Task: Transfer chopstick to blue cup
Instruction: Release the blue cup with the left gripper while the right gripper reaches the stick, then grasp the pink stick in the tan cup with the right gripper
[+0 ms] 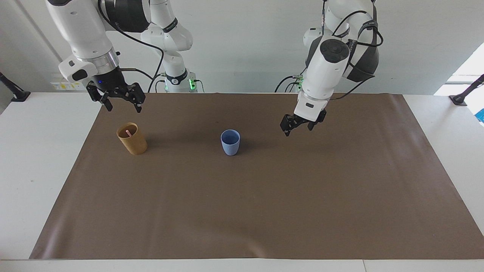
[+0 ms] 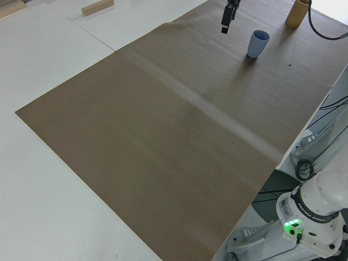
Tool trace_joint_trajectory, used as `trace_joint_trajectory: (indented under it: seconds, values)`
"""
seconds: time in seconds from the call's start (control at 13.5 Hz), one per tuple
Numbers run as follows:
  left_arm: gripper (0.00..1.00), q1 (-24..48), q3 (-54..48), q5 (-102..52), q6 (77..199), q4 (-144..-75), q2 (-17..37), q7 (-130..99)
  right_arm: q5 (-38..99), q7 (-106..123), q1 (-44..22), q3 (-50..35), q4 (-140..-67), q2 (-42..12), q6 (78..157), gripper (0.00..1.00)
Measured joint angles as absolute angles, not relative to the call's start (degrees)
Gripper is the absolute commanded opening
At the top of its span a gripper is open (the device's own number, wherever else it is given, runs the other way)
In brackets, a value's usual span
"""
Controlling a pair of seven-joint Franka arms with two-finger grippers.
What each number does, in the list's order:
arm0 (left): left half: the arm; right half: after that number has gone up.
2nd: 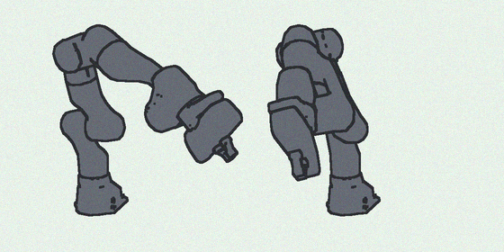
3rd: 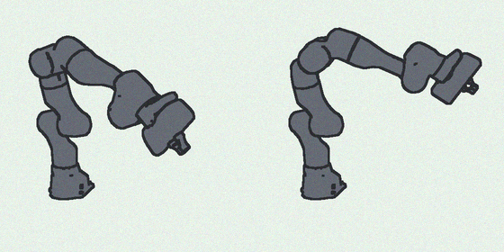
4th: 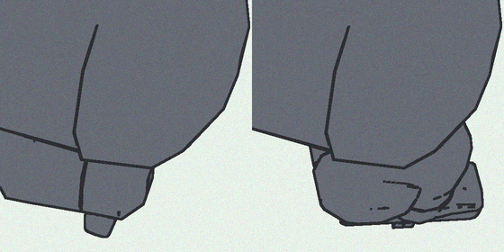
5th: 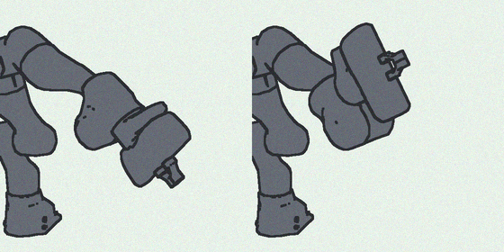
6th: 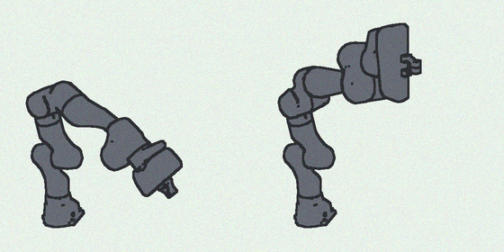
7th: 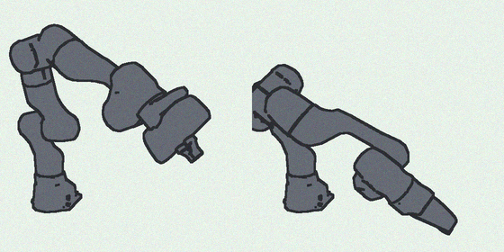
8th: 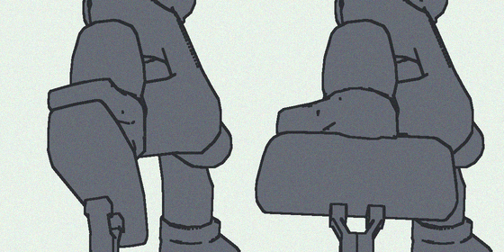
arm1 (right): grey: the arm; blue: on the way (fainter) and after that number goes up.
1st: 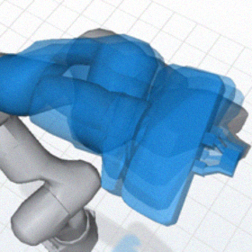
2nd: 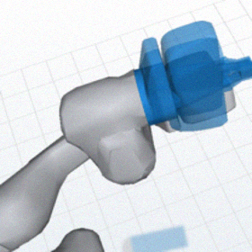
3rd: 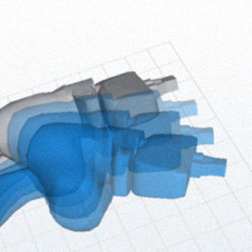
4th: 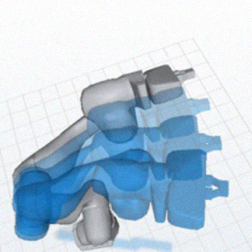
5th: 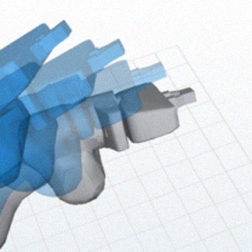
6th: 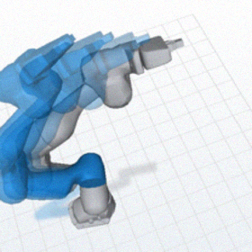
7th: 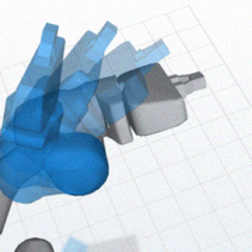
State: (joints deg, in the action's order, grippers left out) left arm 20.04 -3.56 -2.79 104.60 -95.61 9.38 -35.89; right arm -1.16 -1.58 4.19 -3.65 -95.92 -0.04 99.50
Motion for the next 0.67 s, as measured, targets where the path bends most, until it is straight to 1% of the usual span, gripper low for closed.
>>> trace_joint_trajectory:
  seconds: [0.15, 0.3, 0.37, 0.52, 0.67]
  values:
    - [1.00, 16.5, -3.5, -2.8, 104.1, -96.3, 9.1, -31.3, -1.2, 1.0, 4.2, -3.6, -98.8, -1.1, 102.4, 1.00]
    - [1.00, 12.8, -3.5, -2.8, 103.9, -97.4, 8.7, -25.2, -1.2, 3.5, 4.8, -3.6, -101.7, -1.8, 103.4, 0.94]
    - [1.00, 11.0, -3.5, -2.8, 103.8, -98.1, 8.1, -21.7, -1.2, 4.4, 5.2, -3.6, -103.2, -1.9, 104.2, 0.88]
    - [1.00, 7.5, -3.5, -2.8, 103.6, -99.7, 6.6, -14.8, -1.2, 7.0, 6.0, -3.6, -105.8, -1.9, 105.8, 0.81]
    - [1.00, 4.1, -3.5, -2.8, 102.6, -100.7, 5.0, -8.3, -1.2, 11.2, 7.3, -3.5, -107.7, -1.9, 107.5, 0.67]
